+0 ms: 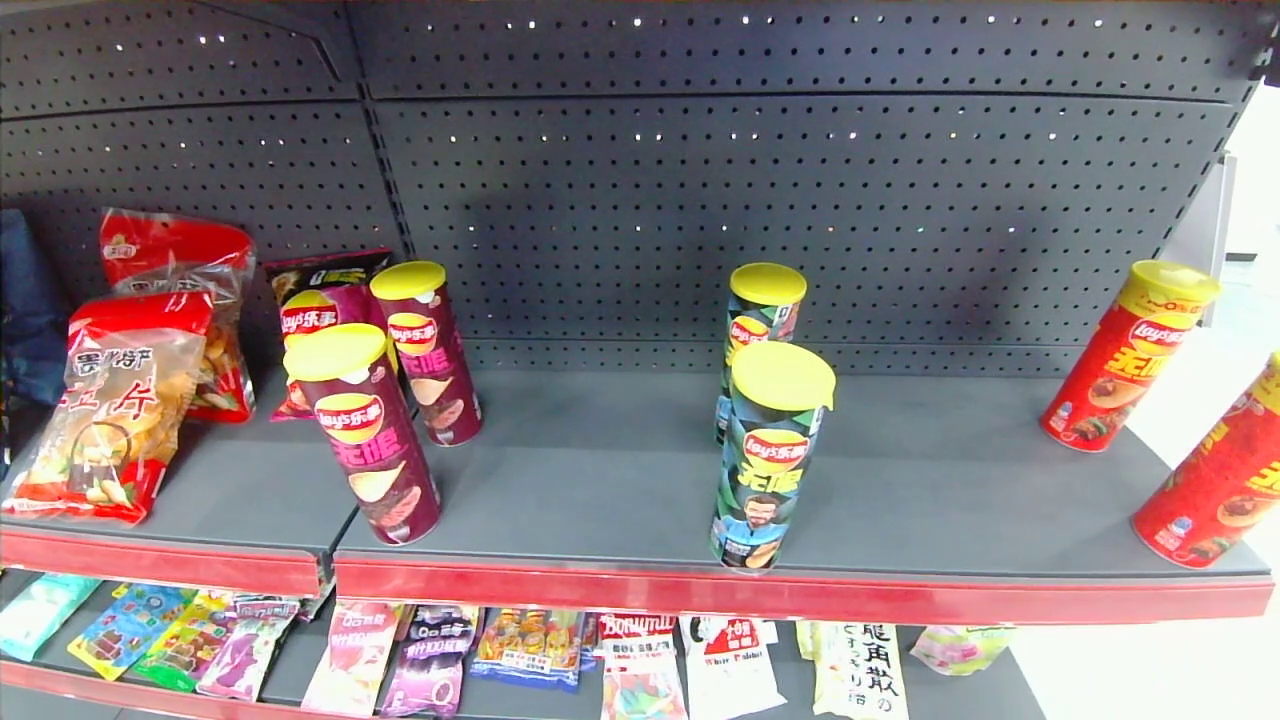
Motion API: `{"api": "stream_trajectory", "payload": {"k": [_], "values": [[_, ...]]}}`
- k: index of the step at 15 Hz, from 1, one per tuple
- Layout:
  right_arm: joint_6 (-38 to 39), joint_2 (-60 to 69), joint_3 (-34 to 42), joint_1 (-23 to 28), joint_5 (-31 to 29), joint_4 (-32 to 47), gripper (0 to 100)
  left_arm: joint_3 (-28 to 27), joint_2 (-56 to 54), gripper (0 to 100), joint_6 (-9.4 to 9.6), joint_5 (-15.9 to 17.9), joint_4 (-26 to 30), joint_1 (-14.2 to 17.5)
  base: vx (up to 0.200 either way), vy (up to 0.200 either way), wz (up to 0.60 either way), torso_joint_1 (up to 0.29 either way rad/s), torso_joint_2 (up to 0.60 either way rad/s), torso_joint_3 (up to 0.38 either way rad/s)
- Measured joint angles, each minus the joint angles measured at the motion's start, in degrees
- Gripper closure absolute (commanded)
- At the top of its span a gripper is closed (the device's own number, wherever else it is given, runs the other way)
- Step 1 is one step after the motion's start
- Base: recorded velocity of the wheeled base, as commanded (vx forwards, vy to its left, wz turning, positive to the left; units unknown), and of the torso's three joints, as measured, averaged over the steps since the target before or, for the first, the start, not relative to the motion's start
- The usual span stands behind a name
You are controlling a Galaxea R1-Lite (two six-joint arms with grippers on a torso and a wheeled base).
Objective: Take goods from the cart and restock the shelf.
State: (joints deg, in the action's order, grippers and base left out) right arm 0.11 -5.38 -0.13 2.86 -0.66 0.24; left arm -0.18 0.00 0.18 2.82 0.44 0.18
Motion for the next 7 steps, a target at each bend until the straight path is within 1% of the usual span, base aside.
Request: {"api": "stream_trajectory", "payload": {"k": [3, 7], "values": [[-0.27, 2.62, 0.11, -2.27, 0.52, -0.02, 0, 0.00, 0.00, 0, 0.00, 0.00, 0.00, 0.00, 0.000, 0.000, 0.00, 0.000, 0.00, 0.000], [-0.27, 5.08, 0.13, -2.96, 0.50, 0.00, 0, 0.00, 0.00, 0, 0.00, -0.02, 0.00, 0.02, 0.000, 0.000, 0.00, 0.000, 0.00, 0.000]]}}
